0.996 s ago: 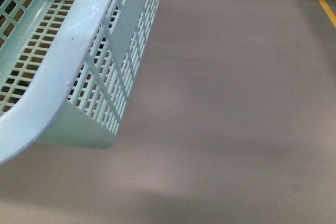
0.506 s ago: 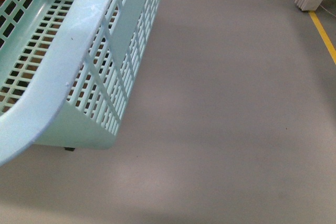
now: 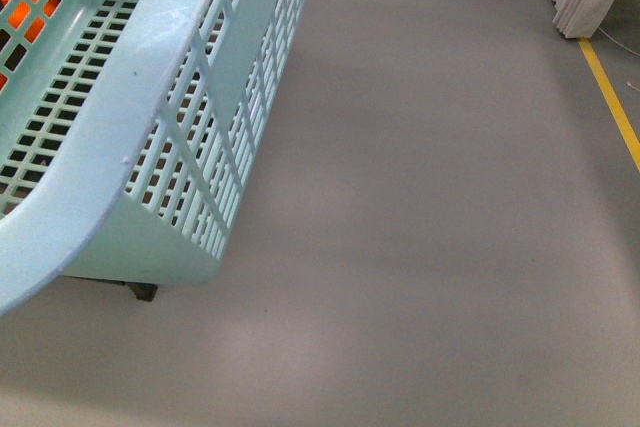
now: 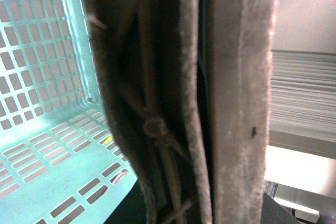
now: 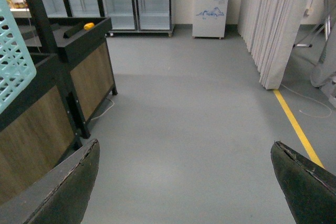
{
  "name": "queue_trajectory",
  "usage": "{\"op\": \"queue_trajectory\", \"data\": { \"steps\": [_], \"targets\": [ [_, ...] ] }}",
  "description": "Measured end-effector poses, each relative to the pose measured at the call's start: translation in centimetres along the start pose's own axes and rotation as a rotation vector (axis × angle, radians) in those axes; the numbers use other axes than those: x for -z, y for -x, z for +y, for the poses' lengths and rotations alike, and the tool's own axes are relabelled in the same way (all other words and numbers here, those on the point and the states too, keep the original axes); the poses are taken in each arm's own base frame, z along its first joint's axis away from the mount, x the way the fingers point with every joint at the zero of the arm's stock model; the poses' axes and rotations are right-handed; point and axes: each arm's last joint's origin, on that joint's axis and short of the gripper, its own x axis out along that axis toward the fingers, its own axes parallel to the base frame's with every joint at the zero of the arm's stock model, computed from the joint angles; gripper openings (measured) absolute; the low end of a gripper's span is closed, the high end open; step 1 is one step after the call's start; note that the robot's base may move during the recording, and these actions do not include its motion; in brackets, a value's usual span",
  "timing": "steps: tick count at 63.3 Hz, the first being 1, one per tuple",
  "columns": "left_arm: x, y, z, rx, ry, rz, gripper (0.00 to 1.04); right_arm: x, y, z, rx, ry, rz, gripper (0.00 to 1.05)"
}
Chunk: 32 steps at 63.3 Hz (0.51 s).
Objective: Pick lemon and mango into basket
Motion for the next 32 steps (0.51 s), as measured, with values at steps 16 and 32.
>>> {"op": "queue_trajectory", "data": {
  "steps": [16, 32],
  "targets": [
    [0.26, 0.02, -0.01, 0.001, 0.003, 0.025, 0.17, -0.01, 0.01, -0.01, 0.003, 0.0, -0.001, 0.96],
    [0.06, 0.04, -0.03, 0.001, 0.0, -0.001, 0.17, 0.0, 0.0, 0.0, 0.002, 0.0, 0.0, 0.96]
  ]
}}
